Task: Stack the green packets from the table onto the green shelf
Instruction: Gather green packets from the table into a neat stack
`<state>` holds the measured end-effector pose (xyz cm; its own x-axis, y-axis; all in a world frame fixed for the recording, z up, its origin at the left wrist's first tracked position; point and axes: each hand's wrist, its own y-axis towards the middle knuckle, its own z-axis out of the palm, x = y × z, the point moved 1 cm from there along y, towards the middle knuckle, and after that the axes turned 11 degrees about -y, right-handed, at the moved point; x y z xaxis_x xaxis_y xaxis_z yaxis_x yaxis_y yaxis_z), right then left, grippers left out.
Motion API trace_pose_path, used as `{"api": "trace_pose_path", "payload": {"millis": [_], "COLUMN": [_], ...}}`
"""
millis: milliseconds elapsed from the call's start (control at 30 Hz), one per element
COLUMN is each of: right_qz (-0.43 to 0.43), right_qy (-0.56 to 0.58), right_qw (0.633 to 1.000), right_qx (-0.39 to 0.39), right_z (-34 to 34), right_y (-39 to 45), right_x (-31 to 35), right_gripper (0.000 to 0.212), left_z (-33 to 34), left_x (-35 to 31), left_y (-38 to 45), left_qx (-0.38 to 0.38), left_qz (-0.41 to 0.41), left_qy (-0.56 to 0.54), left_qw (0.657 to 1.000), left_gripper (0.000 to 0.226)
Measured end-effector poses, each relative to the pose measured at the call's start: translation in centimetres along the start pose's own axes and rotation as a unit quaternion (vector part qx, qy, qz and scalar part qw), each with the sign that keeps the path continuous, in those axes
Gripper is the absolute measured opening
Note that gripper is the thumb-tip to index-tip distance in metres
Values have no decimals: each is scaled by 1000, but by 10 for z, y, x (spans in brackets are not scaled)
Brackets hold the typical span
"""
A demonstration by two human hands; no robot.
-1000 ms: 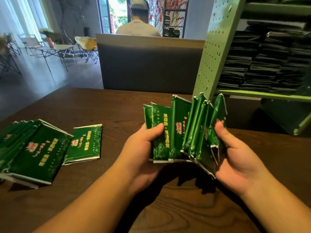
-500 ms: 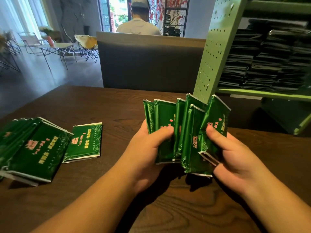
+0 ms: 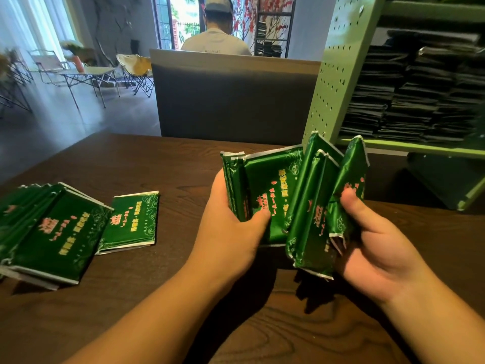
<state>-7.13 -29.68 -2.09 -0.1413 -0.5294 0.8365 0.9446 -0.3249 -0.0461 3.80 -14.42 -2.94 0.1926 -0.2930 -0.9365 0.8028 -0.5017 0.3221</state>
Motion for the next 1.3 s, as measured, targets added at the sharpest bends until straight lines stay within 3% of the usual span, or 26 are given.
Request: {"api": "trace_pose_path", "payload": {"millis": [67,167,200,267,367,433,600,767,833,967,1100,1300], "right_qz": [15,75,82,109,84,55,49,60,58,29,-24,-45], "right_qy": [4,39,48,61,46,51,10,9,5,-70,-162,-205], "right_qw": [1000,993,994,991,993,995,998,998,998,997,983,970], "right_qx": [26,81,57,50,70,63,37,16,20,-23,-81,-119], "right_z": [-2,2,-8,-22,-9,-6,-3,0,2,3,6,12], "right_y": [0,-3,-2,-1,-3,-3,-2,0,0,2,1,-2], "right_x": [-1,0,-4,-9,-7,-5,-2,-3,-2,-6,-7,-10], "right_gripper": [85,58,54,56,67,80,84,87,83,46,42,38], "left_z": [1,1,2,7,12,11,9,4,5,13,13,13], "left_x": [0,-1,1,0,-3,-4,-5,-10,-13,-5,0,2], "left_y": [0,-1,-2,-4,-7,-8,-5,-8,-11,-11,-9,-9], "left_qx": [2,10,15,34,59,62,57,41,64,85,86,73], "left_qz": [7,-42,-66,-125,-195,-214,-228,-285,-280,-246,-199,-179], "left_qy": [14,-24,-46,-125,-231,-269,-302,-450,-429,-340,-320,-297], "left_qw": [1000,999,997,984,951,937,924,845,856,904,922,935], "left_gripper": [60,48,45,41,40,44,52,26,31,45,48,42]}}
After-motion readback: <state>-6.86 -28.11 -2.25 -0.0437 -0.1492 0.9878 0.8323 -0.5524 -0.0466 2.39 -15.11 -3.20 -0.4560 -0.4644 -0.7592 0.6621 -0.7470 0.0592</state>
